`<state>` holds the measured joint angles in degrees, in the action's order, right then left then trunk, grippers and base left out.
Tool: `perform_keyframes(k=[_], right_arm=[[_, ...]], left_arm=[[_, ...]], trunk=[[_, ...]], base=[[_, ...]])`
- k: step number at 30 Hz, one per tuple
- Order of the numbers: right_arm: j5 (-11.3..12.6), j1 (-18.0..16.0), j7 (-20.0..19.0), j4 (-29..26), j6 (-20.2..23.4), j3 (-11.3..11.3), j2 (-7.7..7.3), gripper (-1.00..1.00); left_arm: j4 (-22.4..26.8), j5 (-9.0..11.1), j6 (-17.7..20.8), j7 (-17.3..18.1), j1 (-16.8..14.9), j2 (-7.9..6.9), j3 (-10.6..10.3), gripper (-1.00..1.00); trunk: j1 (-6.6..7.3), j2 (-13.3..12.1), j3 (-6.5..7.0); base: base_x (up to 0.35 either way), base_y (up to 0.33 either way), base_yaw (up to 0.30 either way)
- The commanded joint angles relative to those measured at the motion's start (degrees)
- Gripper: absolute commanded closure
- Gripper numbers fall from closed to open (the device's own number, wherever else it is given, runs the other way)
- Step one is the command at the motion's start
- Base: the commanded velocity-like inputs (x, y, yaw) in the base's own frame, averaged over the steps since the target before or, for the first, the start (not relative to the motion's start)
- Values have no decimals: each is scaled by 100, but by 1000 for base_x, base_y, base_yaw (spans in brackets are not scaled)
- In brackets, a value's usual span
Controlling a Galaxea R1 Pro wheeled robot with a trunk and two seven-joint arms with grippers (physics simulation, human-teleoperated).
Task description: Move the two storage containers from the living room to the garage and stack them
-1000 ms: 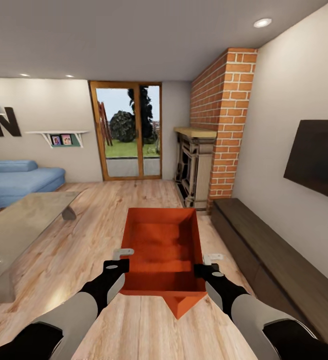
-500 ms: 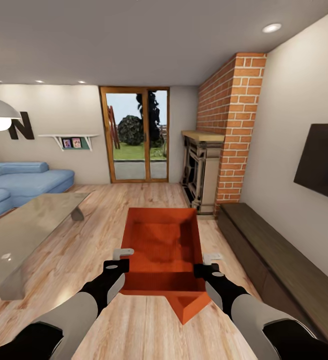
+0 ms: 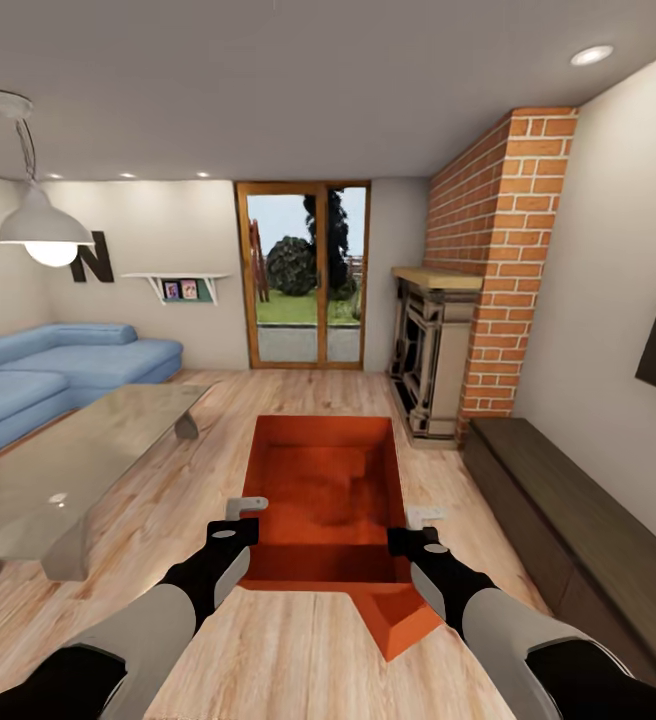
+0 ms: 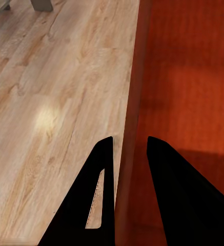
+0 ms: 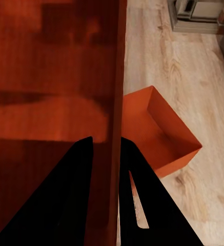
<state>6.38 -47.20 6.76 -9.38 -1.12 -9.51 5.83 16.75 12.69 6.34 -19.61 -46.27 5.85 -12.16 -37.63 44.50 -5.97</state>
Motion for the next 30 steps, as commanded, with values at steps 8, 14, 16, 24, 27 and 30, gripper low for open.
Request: perform_keyframes(k=[8,14,16,24,27,30], right_arm=[[108,1,42,20,-12,10,-3,100],[102,1,36,17,-12,10,4,100],[101,1,36,18,-12,10,5,100],[101,1,36,19,-12,10,5,100],[101,1,36,20,-12,10,5,100],[95,1,36,22,-10,10,6,100]], left_arm=[[30,-134,-19,-70,-12,-5,294,100],[31,-133,-19,-70,-12,-5,294,100],[30,-134,-19,-70,-12,-5,294,100],[30,-134,-19,-70,-11,-5,294,100],[30,-135,-19,-70,-13,-5,294,100],[30,-135,-19,-70,-13,-7,294,100]], trunk=[[-1,8,6],[-1,8,7],[-1,8,7],[-1,8,7],[-1,8,7],[-1,8,7]], base=[[0,0,147],[0,0,79],[0,0,229],[0,0,267],[0,0,268],[0,0,268]])
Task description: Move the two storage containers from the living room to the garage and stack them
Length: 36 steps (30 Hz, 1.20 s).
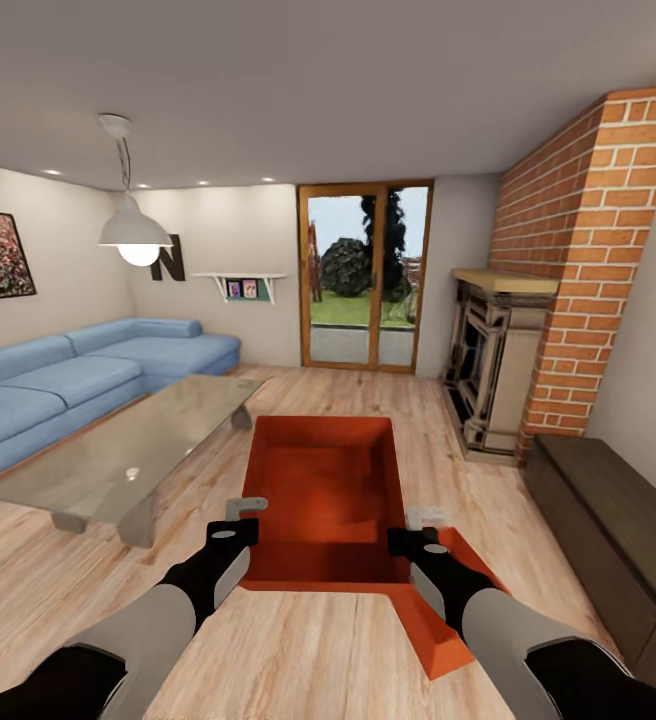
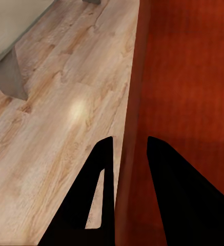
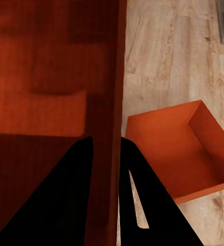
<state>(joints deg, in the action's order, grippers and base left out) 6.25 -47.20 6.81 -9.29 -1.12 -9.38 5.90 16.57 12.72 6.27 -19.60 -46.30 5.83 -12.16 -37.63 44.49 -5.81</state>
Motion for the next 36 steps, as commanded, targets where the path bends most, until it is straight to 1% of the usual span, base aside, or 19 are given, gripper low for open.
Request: perform_keyframes(k=[1,36], right_arm=[[106,1,31,14,-11,-2,-2,100],[95,1,23,11,-10,-2,-8,100]], left_arm=[[48,-138,-12,-71,-10,-4,293,100],[48,-137,-12,-71,-10,-11,293,100]], trunk=[[-1,8,-10],[-1,8,-10]], base=[[0,0,268],[0,0,268]])
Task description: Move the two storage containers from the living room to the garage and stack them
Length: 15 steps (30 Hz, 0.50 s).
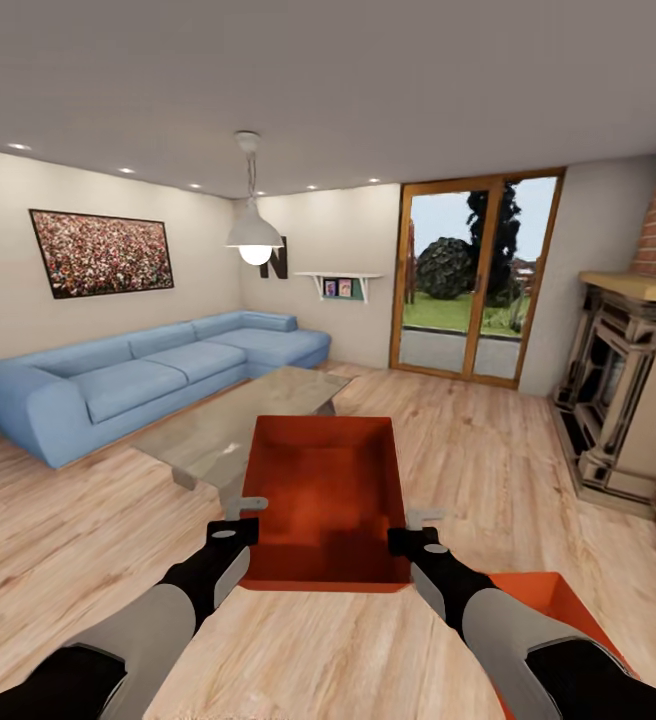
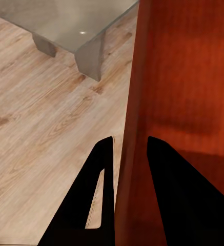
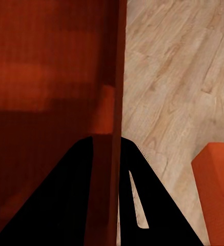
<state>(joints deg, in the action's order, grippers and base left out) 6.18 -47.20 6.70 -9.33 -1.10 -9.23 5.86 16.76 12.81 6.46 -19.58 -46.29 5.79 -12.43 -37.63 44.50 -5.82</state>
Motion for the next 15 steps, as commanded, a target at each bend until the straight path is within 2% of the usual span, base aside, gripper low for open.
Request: perform_keyframes(k=[1,15], right_arm=[[103,0,34,16,-12,-17,-1,100],[103,0,33,17,-13,-17,0,100]], left_arm=[[29,-146,-31,-72,-11,-7,320,100],[30,-147,-31,-72,-11,-7,320,100]], trunk=[[-1,8,-9],[-1,8,-9]], base=[[0,0,268],[0,0,268]])
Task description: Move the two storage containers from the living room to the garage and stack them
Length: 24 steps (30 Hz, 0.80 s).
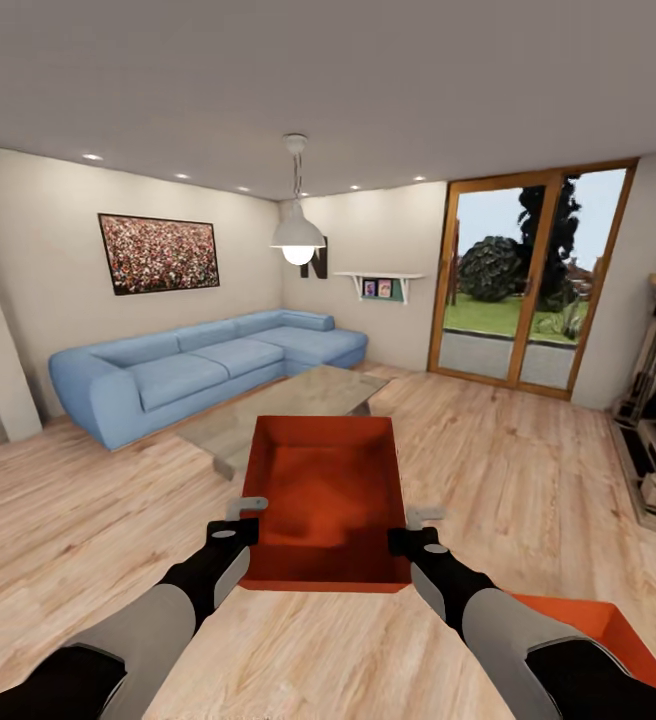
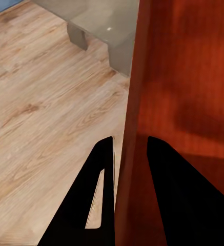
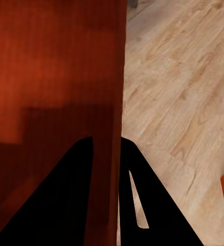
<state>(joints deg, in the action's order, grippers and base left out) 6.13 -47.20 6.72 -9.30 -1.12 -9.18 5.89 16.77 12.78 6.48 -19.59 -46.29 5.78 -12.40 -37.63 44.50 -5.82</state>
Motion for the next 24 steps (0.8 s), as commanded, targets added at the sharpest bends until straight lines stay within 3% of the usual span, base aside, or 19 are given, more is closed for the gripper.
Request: perform_keyframes(k=[1,24], right_arm=[[107,1,31,15,-11,-22,-3,100],[107,1,31,12,-11,-22,-9,100]], left_arm=[[29,-144,-33,-72,-11,-6,317,100],[31,-141,-33,-72,-12,2,317,100]], trunk=[[-1,8,-9],[-1,8,-9]], base=[[0,0,268],[0,0,270]])
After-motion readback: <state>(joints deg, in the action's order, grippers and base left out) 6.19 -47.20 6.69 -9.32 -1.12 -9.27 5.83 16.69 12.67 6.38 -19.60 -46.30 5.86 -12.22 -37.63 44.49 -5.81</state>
